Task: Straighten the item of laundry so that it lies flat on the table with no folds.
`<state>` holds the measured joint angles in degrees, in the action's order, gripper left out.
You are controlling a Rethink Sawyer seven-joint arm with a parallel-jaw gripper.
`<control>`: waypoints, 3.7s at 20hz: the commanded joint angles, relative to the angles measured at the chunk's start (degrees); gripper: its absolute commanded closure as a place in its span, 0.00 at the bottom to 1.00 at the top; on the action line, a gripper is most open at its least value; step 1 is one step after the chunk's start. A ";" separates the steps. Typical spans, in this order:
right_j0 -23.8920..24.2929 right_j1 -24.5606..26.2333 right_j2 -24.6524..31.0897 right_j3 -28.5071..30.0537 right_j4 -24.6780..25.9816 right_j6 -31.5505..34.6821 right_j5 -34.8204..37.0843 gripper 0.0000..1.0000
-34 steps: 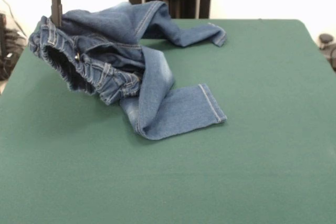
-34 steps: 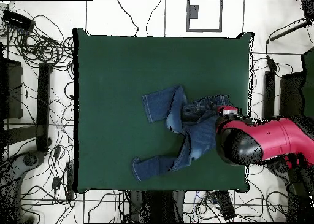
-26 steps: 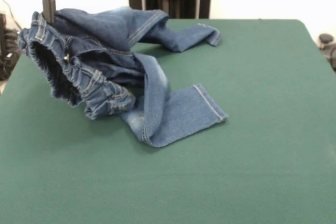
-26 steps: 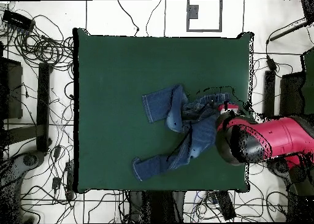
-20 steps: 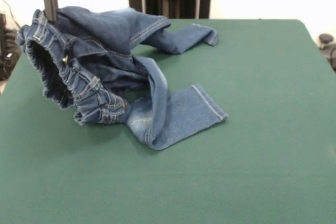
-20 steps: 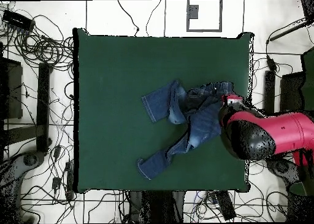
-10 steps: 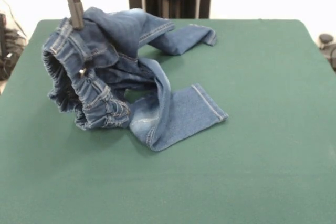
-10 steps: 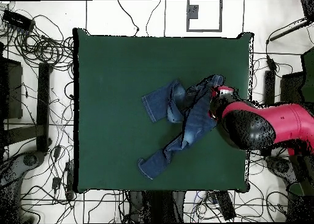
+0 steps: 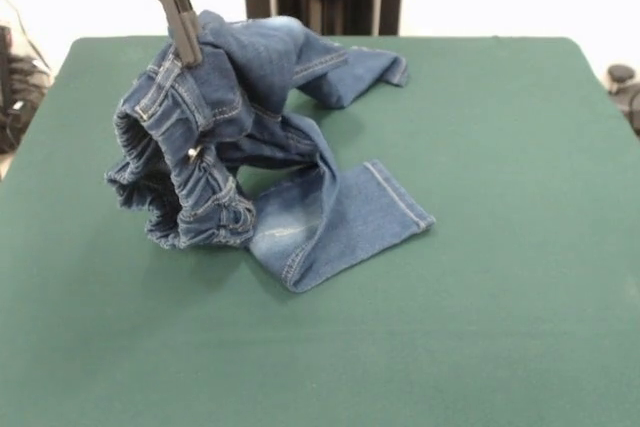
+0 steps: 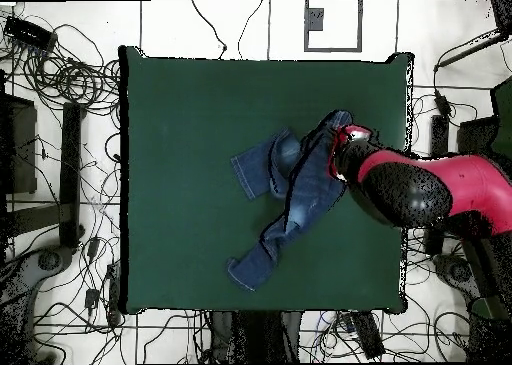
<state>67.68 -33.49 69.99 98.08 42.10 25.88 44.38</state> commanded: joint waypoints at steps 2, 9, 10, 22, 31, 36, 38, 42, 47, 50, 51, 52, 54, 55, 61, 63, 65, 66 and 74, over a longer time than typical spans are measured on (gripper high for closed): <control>-4.29 4.07 2.89 -11.73 -3.41 -25.72 12.22 1.00; -6.73 7.76 3.49 -20.16 -5.09 -33.91 19.90 1.00; -7.05 8.19 3.53 -20.99 -5.46 -34.51 20.74 1.00; -9.85 16.98 2.56 -34.75 -10.35 -51.17 30.91 1.00; -15.29 32.10 -0.41 -57.84 -16.96 -59.05 45.80 1.00; -16.31 35.90 0.14 -65.35 -15.96 -64.53 52.10 1.00; -16.71 36.37 0.54 -68.02 -14.78 -64.46 53.30 1.00; -17.63 35.63 1.69 -73.23 -9.80 -66.47 55.12 1.00; -18.91 34.24 4.04 -77.24 -4.55 -65.72 56.14 1.00; -19.36 33.61 6.00 -79.33 -0.13 -67.51 56.14 1.00; -19.40 33.51 6.72 -79.81 0.95 -67.64 56.33 1.00; -19.43 33.41 7.44 -80.28 2.03 -67.78 56.53 1.00; -19.49 33.53 8.63 -80.89 3.96 -67.44 56.82 1.00; -19.43 33.70 9.15 -80.99 4.63 -68.22 56.86 1.00; -19.32 32.92 10.86 -80.95 7.38 -65.30 58.47 0.00; -18.62 30.67 8.45 -78.13 5.56 -67.69 57.31 0.00; -17.38 27.10 5.71 -73.51 3.12 -68.51 54.41 0.00; -16.55 25.17 4.35 -70.65 1.76 -70.20 52.29 0.00; -12.11 16.73 -3.29 -55.79 1.97 -63.76 44.69 0.00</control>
<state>55.37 -8.06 75.30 28.29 43.63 -30.64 95.38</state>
